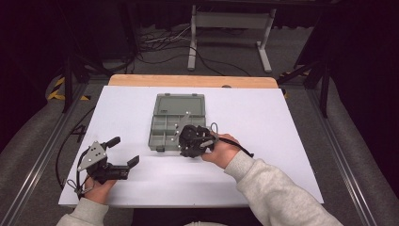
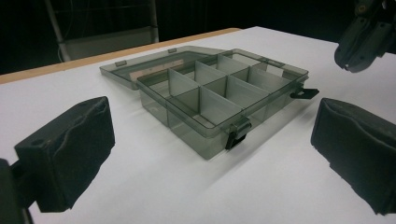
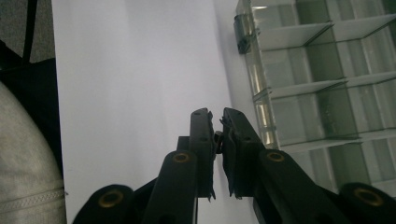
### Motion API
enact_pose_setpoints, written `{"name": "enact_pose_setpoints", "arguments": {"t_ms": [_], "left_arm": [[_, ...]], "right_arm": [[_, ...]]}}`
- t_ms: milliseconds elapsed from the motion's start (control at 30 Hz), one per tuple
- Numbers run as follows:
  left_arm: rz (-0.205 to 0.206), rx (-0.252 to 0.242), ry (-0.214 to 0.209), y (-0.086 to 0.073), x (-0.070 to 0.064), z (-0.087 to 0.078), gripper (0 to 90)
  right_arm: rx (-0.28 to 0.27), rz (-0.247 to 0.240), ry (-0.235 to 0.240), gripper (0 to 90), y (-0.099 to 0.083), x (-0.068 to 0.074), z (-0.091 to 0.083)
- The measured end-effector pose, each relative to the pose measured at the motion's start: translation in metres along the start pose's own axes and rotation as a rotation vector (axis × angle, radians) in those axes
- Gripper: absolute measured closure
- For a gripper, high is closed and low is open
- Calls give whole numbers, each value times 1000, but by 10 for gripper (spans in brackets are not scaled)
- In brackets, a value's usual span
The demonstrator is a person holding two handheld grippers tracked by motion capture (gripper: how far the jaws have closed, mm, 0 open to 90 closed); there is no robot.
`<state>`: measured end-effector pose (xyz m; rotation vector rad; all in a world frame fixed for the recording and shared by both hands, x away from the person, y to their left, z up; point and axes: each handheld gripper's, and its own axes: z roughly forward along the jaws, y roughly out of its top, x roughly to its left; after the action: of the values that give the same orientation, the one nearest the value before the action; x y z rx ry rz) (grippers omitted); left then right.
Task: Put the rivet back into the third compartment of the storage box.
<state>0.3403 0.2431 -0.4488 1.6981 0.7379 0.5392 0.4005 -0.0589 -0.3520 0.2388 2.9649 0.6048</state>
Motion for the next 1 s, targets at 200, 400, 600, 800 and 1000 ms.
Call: {"name": "enact_pose_setpoints", "arguments": {"t_ms": [200, 400, 600, 800, 1000], "left_arm": [[-1, -4, 0, 0, 0, 0, 2], [1, -4, 1, 0, 1, 0, 2], [-1, -5, -1, 0, 0, 0, 2], [1, -5, 1, 0, 0, 0, 2], [-1, -3, -2, 0, 1, 0, 2]], "right_arm": [[-16, 6, -24, 826, 9, -9, -6], [-25, 16, -34, 826, 13, -16, -10], [-39, 34, -45, 826, 16, -25, -13], [-45, 53, -69, 826, 21, -41, -17], [-46, 82, -80, 827, 27, -56, -15]]}}
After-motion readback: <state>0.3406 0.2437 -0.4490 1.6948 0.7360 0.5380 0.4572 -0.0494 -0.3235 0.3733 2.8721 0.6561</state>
